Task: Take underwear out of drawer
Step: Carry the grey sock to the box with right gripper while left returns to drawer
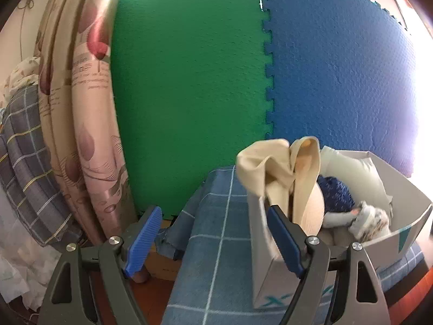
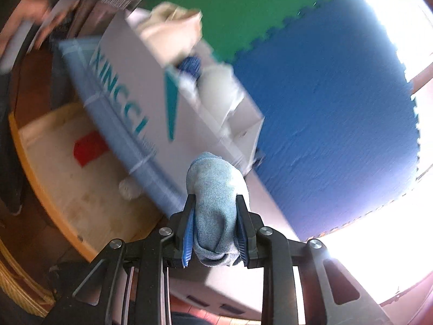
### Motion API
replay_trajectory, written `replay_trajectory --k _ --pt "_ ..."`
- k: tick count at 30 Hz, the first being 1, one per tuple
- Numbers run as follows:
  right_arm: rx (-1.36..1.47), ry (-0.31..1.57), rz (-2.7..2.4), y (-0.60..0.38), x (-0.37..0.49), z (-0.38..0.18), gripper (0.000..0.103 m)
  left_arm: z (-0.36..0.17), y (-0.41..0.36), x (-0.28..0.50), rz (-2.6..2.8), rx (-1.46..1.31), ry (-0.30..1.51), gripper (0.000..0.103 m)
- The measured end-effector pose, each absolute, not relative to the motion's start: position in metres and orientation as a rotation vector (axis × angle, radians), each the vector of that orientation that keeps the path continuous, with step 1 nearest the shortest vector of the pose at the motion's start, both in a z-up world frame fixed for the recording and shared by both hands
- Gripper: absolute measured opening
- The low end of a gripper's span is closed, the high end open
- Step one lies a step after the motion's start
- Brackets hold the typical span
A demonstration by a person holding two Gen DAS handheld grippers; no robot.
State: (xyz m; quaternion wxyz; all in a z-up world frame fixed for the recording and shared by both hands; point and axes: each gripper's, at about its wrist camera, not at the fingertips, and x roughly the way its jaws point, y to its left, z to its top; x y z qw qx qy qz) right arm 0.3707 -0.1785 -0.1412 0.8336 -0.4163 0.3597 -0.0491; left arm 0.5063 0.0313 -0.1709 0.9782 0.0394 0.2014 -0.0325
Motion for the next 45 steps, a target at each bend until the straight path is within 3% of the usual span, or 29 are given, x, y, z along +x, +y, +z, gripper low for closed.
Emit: replay_trajectory --k 7,18,30,36,45 --pt "-0.91 0.652 -0.114 -0.153 0.387 -0.099 0.024 -0.173 0.051 0.48 -0.075 0.053 0.371 0.082" --pt "-0.911 0.573 -0.106 -0.124 0.428 -0.08 0.025 -0.187 0.059 0.46 -0.102 0.035 0.405 0.082" --pt "-0.612 0.632 -0.024 -0.136 0.473 -0.061 0.025 -0.228 0.027 0.446 -0.228 0.131 0.523 0.082" --pt "-0.43 0.709 0.041 -0.145 0.502 -0.07 0.025 -0.263 -0.01 0.447 -0.311 0.244 0.658 0.082" --pt "-0.23 0.795 0.096 -0.16 0.544 -0.104 0.026 -0.35 -0.035 0.47 -0.311 0.342 1.048 0.082"
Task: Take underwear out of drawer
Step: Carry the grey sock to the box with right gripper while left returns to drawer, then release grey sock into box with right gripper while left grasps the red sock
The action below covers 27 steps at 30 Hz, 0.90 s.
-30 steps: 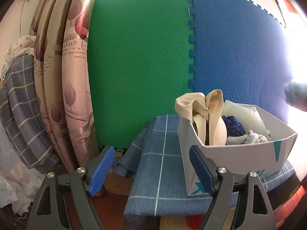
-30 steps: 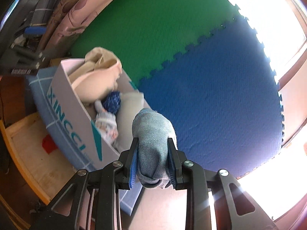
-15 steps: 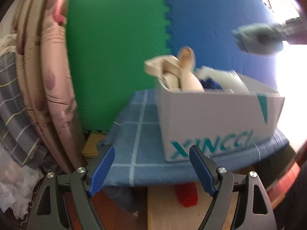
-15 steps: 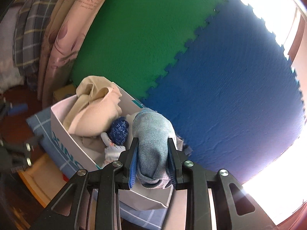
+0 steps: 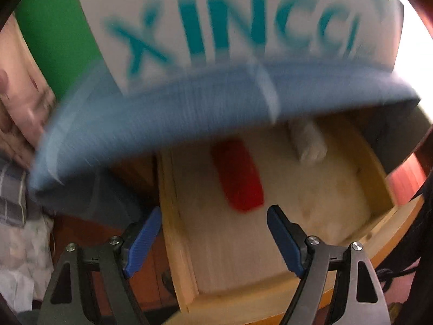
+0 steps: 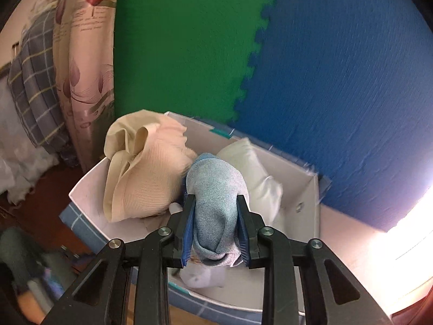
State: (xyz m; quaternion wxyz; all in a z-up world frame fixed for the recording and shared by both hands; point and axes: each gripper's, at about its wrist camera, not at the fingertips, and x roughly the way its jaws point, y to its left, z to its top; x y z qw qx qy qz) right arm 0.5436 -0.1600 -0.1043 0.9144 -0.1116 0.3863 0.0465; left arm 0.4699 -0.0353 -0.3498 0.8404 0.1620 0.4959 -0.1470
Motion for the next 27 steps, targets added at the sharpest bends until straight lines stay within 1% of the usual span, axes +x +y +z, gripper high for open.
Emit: replay_trajectory --k 7,12,15,17,19,22,25,27 --pt "-0.12 0.827 0.123 -0.173 0.558 -0.127 0.026 -0.386 -0.042 0.485 -0.27 0.343 1.226 0.082" --pt "-0.048 0.83 0.142 -0.188 0.563 -0.134 0.028 -0.418 -0.05 0.493 -0.289 0.248 1.466 0.082" --pt "-0.02 0.822 0.152 -0.193 0.564 -0.134 0.028 -0.433 -0.051 0.499 -0.249 0.093 1.61 0.082" --pt "-0.005 0.817 0.17 -0.195 0.564 -0.135 0.029 -0.444 -0.049 0.51 -0.213 -0.084 1.714 0.082" --pt "-0.004 0.813 0.181 -0.195 0.565 -0.135 0.03 -0.454 -0.045 0.522 -0.138 -0.238 1.763 0.082" --pt "0.0 0.806 0.203 -0.195 0.567 -0.136 0.03 -0.471 -0.034 0.536 -0.034 -0.478 1.792 0.082" --pt "0.06 0.811 0.237 -0.202 0.569 -0.137 0.033 -0.478 -0.023 0.546 0.113 -0.606 1.708 0.082" --pt "0.09 0.81 0.251 -0.206 0.57 -0.137 0.036 -0.481 -0.023 0.544 0.14 -0.639 1.637 0.082"
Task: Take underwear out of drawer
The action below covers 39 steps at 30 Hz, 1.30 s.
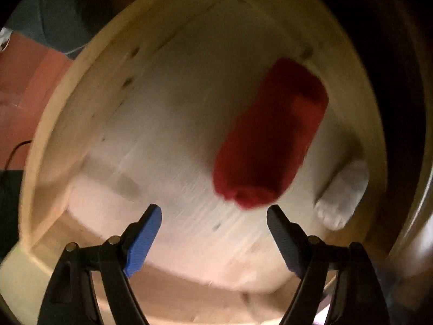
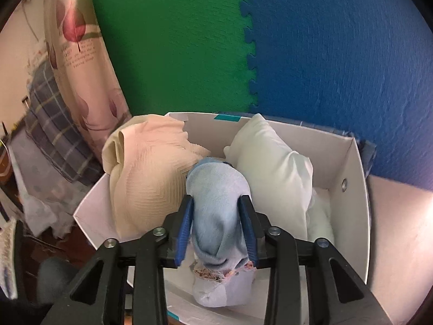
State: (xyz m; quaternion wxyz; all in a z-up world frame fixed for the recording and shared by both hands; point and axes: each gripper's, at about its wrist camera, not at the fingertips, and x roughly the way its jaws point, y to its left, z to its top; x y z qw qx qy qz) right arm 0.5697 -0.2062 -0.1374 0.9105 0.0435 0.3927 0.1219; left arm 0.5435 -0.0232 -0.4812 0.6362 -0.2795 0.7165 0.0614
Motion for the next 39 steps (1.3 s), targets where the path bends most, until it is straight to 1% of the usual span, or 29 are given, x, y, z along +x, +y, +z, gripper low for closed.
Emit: replay_trajectory --k 1,2,3,4,5,8,10,12,16,17,18,19,21,26,30,31,39 --pt "0.098 0.804 0.252 -0.208 0.569 -0.137 0.044 -0.483 -0.024 0.543 0.131 -0.646 1.599 0.082" --pt "0.101 0.794 0.254 -0.21 0.568 -0.136 0.06 -0.483 -0.024 0.542 0.12 -0.656 1.585 0.082" --pt "0.101 0.785 0.258 -0.211 0.567 -0.135 0.068 -0.482 -0.024 0.542 0.111 -0.685 1.57 0.082" --pt "0.099 0.772 0.261 -0.213 0.564 -0.134 0.078 -0.48 -0.023 0.541 0.093 -0.742 1.543 0.082" --pt "0.097 0.762 0.266 -0.214 0.562 -0.133 0.08 -0.48 -0.021 0.54 0.089 -0.8 1.524 0.082" --pt "0.109 0.731 0.275 -0.219 0.556 -0.13 0.081 -0.485 -0.015 0.542 0.16 -0.91 1.478 0.082" --pt "0.15 0.73 0.287 -0.225 0.554 -0.129 0.081 -0.488 -0.013 0.542 0.181 -1.01 1.404 0.082" --pt "0.182 0.729 0.285 -0.231 0.55 -0.128 0.081 -0.489 -0.014 0.542 0.22 -1.014 1.359 0.081" --pt "0.185 0.725 0.297 -0.231 0.541 -0.127 0.081 -0.487 -0.024 0.544 0.275 -0.996 1.339 0.08" --pt "0.184 0.722 0.301 -0.231 0.538 -0.126 0.081 -0.487 -0.025 0.544 0.274 -0.989 1.343 0.078" --pt "0.188 0.721 0.308 -0.232 0.536 -0.126 0.081 -0.487 -0.026 0.545 0.267 -0.979 1.351 0.041" --pt "0.19 0.716 0.312 -0.232 0.533 -0.124 0.081 -0.488 -0.027 0.546 0.225 -1.001 1.353 0.038" --pt "0.187 0.709 0.316 -0.232 0.53 -0.121 0.081 -0.487 -0.034 0.548 0.152 -0.992 1.418 0.035" --pt "0.168 0.69 0.308 -0.23 0.525 -0.115 0.081 -0.474 -0.037 0.541 0.078 -1.015 1.432 0.033" --pt "0.153 0.686 0.269 -0.232 0.521 -0.117 0.081 -0.457 -0.026 0.532 0.058 -0.999 1.445 0.033" --pt "0.153 0.691 0.234 -0.236 0.52 -0.12 0.081 -0.452 -0.01 0.528 0.054 -1.019 1.444 0.033" --pt "0.151 0.695 0.076 -0.259 0.502 -0.132 0.081 -0.449 0.012 0.501 -0.009 -1.013 1.442 0.033"
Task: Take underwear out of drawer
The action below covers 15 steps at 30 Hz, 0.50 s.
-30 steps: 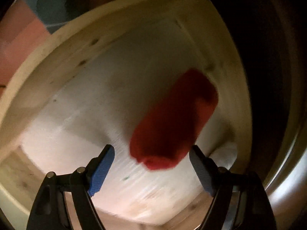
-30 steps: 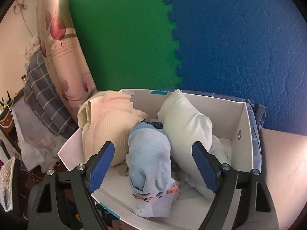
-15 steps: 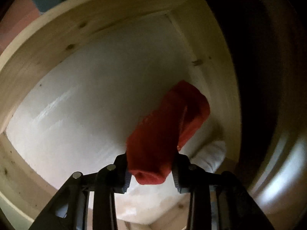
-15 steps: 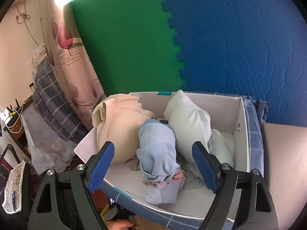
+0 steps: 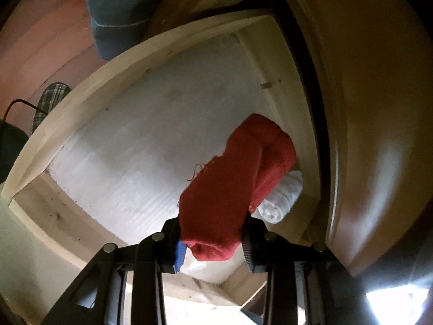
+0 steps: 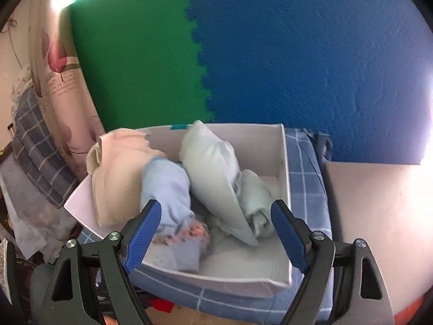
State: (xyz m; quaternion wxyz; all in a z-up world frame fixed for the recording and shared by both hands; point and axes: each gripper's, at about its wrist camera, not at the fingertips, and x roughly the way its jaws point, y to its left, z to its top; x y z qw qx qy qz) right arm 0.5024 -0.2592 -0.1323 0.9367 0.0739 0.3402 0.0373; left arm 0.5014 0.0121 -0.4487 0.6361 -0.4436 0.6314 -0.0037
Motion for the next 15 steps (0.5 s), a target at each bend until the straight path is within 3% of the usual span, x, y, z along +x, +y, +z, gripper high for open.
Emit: replay_trajectory --k 6,15 --pt "0.118 0.691 0.015 -0.258 0.488 -0.129 0.081 -0.435 0.026 0.495 -0.053 -1.01 1.426 0.033" --pt "0.012 0.641 -0.037 -0.232 0.472 -0.109 0.093 -0.416 0.023 0.489 -0.132 -1.074 1.398 0.033"
